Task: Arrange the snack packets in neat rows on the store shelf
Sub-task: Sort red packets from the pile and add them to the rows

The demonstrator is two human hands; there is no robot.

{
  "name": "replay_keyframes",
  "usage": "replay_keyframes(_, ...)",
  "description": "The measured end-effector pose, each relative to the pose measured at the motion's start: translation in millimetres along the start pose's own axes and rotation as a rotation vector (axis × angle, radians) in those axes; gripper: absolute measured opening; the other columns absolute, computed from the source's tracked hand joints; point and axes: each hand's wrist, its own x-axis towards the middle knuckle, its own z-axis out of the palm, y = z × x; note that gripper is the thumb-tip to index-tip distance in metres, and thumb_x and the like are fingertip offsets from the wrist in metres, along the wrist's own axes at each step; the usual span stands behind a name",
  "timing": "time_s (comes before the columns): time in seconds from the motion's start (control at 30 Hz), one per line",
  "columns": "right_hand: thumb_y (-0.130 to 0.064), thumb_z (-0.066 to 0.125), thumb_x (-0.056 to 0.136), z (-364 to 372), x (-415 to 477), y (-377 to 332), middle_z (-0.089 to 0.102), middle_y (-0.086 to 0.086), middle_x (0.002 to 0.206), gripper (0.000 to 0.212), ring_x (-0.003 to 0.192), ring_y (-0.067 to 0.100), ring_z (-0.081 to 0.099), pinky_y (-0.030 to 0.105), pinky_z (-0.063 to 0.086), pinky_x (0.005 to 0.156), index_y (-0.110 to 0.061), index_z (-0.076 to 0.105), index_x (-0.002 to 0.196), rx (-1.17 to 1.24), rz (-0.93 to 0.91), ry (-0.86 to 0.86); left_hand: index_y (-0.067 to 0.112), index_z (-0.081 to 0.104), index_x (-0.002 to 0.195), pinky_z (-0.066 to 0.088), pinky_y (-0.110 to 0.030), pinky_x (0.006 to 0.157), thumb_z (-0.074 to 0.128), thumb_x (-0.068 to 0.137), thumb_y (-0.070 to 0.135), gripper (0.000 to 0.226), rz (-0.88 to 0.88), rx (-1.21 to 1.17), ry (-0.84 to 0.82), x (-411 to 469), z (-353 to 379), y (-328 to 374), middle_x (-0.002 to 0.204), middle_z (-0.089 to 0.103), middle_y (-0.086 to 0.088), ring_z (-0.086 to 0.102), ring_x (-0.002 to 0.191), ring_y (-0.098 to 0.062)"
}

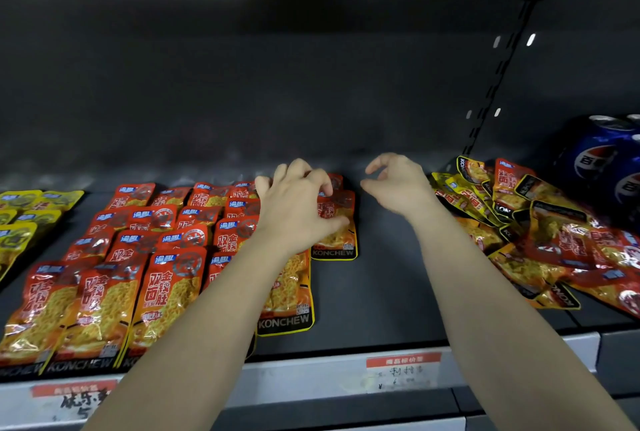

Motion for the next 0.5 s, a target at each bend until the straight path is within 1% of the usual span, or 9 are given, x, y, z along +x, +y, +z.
replay_keyframes(0.13, -0.024, 0.066, 0.079, -27, 4, 2, 0.066, -0.002, 0.084, 0.011, 0.085, 0.019, 0.064, 0.023, 0.043, 0.070, -0.027, 0.063, 0.089, 0.015, -0.052, 0.018, 0.034, 0.059, 0.098, 0.021, -0.034, 0.082, 0.065, 0.077, 0.054, 0.030, 0.030, -0.043, 0.039, 3, -8, 7, 0.107, 0.048, 0.012, 0.044, 0.110, -0.015)
replay_keyframes(0.2, -0.024, 0.066, 0.080, -43, 3, 8, 0.065, -0.002, 0.078, 0.010, 0.081, 0.017, 0.062, 0.023, 0.042, 0.068, -0.027, 0.062, 0.089, -0.001, -0.087, 0.014, 0.033, 0.060, 0.096, 0.020, -0.033, 0.080, 0.065, 0.079, 0.050, 0.025, 0.060, -0.030, 0.016, 5, -11, 15, 0.102, 0.052, 0.012, 0.048, 0.109, -0.016)
replay_keyframes(0.3, -0.024, 0.067, 0.084, -66, -2, 24, 0.064, -0.007, 0.070, 0.009, 0.073, 0.010, 0.059, 0.022, 0.040, 0.061, -0.026, 0.062, 0.091, -0.016, -0.144, -0.015, 0.032, 0.061, 0.094, 0.021, -0.032, 0.080, 0.066, 0.079, 0.048, 0.022, 0.096, -0.006, -0.020, 11, -12, 32, 0.097, 0.055, 0.013, 0.052, 0.106, -0.015)
replay_keyframes(0.37, -0.023, 0.068, 0.085, -78, -5, 37, 0.063, -0.008, 0.071, 0.009, 0.068, 0.007, 0.057, 0.018, 0.041, 0.063, -0.024, 0.064, 0.093, -0.006, -0.158, -0.042, 0.034, 0.059, 0.092, 0.022, -0.032, 0.080, 0.065, 0.079, 0.048, 0.020, 0.101, -0.053, -0.037, 15, -10, 47, 0.096, 0.058, 0.013, 0.054, 0.103, -0.012)
replay_keyframes(0.43, -0.023, 0.069, 0.085, -87, -7, 50, 0.065, -0.006, 0.074, 0.012, 0.071, 0.007, 0.059, 0.021, 0.043, 0.067, -0.023, 0.065, 0.096, -0.003, -0.160, -0.061, 0.035, 0.056, 0.089, 0.023, -0.032, 0.081, 0.064, 0.081, 0.047, 0.017, 0.115, -0.094, -0.090, 20, -5, 66, 0.096, 0.061, 0.013, 0.056, 0.101, -0.009)
replay_keyframes(0.5, -0.023, 0.070, 0.084, -96, -9, 62, 0.066, -0.007, 0.074, 0.013, 0.071, 0.008, 0.060, 0.021, 0.043, 0.066, -0.023, 0.064, 0.096, -0.008, -0.159, -0.065, 0.034, 0.057, 0.094, 0.025, -0.034, 0.085, 0.062, 0.084, 0.047, 0.017, 0.140, -0.080, -0.154, 25, 5, 87, 0.100, 0.064, 0.014, 0.057, 0.104, -0.011)
